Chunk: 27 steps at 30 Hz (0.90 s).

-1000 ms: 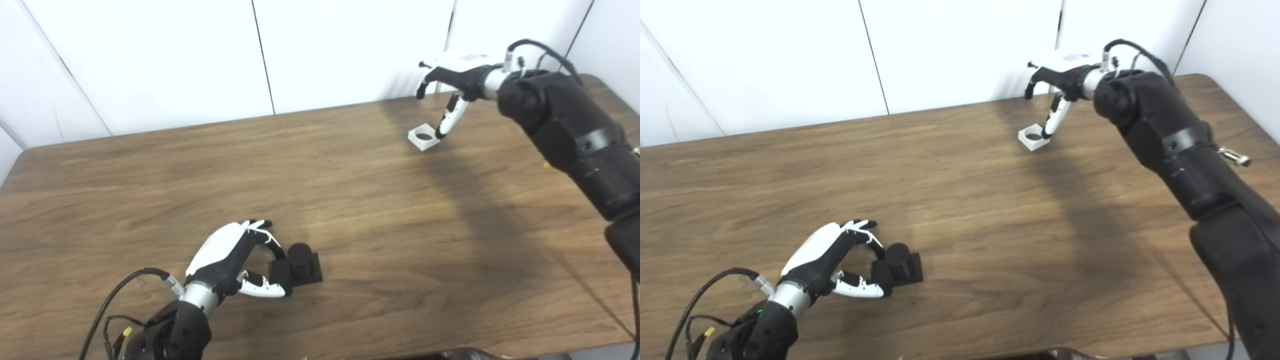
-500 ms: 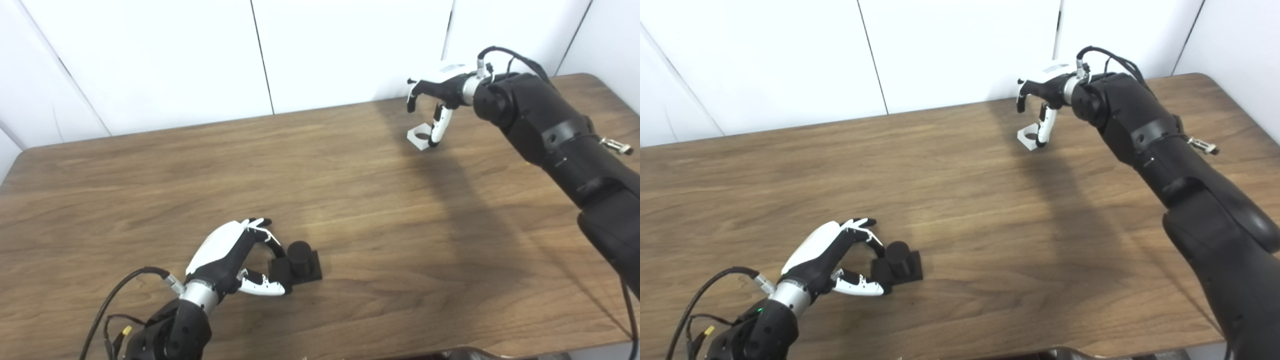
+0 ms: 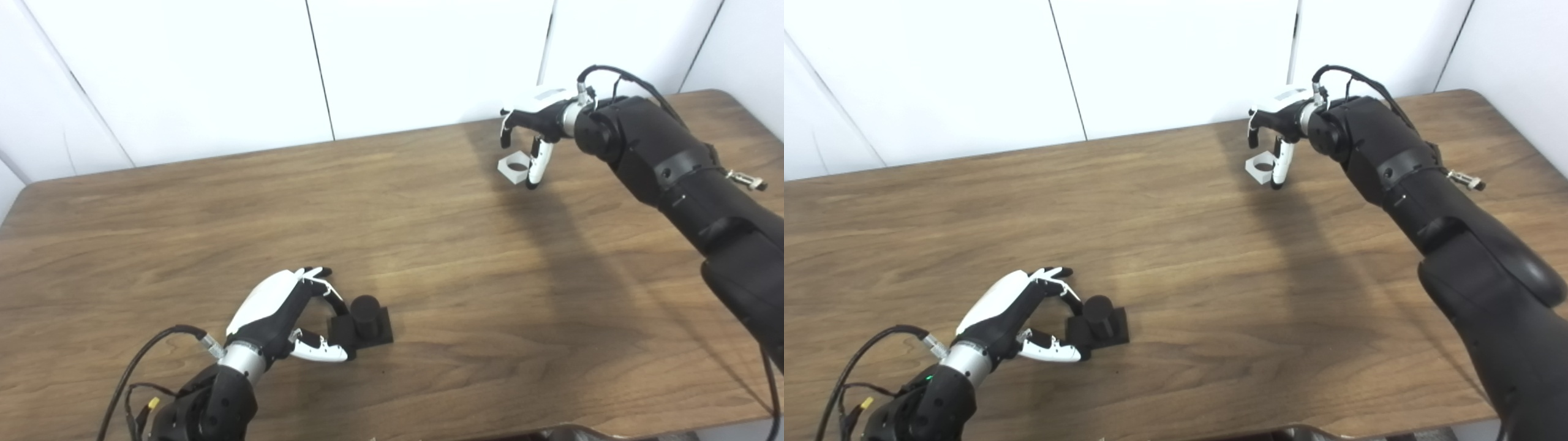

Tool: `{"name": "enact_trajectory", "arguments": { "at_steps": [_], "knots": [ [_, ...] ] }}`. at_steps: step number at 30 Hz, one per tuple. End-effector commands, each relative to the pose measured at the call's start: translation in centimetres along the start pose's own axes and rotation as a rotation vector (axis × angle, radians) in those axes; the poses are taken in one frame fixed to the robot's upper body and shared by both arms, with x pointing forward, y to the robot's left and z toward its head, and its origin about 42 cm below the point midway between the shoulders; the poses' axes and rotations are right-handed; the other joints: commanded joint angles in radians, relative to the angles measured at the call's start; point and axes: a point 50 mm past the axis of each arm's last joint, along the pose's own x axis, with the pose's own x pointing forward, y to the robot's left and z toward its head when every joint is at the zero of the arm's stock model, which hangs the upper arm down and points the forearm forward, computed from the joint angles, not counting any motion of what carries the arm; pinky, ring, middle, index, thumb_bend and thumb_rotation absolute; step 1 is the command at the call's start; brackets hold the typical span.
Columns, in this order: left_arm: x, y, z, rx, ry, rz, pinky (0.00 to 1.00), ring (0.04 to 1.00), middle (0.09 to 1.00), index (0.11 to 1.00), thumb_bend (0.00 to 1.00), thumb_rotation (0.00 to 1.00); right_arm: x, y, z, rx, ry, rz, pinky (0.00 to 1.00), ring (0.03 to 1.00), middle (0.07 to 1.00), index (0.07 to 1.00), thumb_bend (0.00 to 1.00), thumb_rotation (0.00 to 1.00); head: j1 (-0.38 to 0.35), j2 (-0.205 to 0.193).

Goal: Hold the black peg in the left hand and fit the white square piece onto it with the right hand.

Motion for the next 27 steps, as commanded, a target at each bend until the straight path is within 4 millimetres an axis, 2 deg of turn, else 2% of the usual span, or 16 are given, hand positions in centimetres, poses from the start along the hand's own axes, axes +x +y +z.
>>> {"name": "enact_trajectory", "arguments": {
  "at_steps": [1,16,27],
  "knots": [
    [0.1,0.2,-0.6,0.002,0.026,-0.021,1.00,1.000,0.953,0.491,0.50,0.08,-0.4,-3.9,-0.5,-0.029,-0.006,-0.089,1.00,1.000,0.983,0.735,0.88,0.19,0.000,-0.002],
    [0.0,0.2,-0.6,-0.003,0.025,-0.016,1.00,1.000,0.954,0.491,0.50,0.07,-0.3,-2.8,-1.6,-0.057,0.022,-0.057,1.00,1.000,0.978,0.733,0.87,0.20,0.003,-0.001],
    [-0.2,0.3,-0.5,-0.018,0.022,-0.014,1.00,1.000,0.958,0.489,0.50,0.07,0.0,-2.4,-2.3,-0.073,0.015,-0.061,1.00,1.000,0.951,0.676,0.86,0.20,0.006,-0.002]
  ]
}}
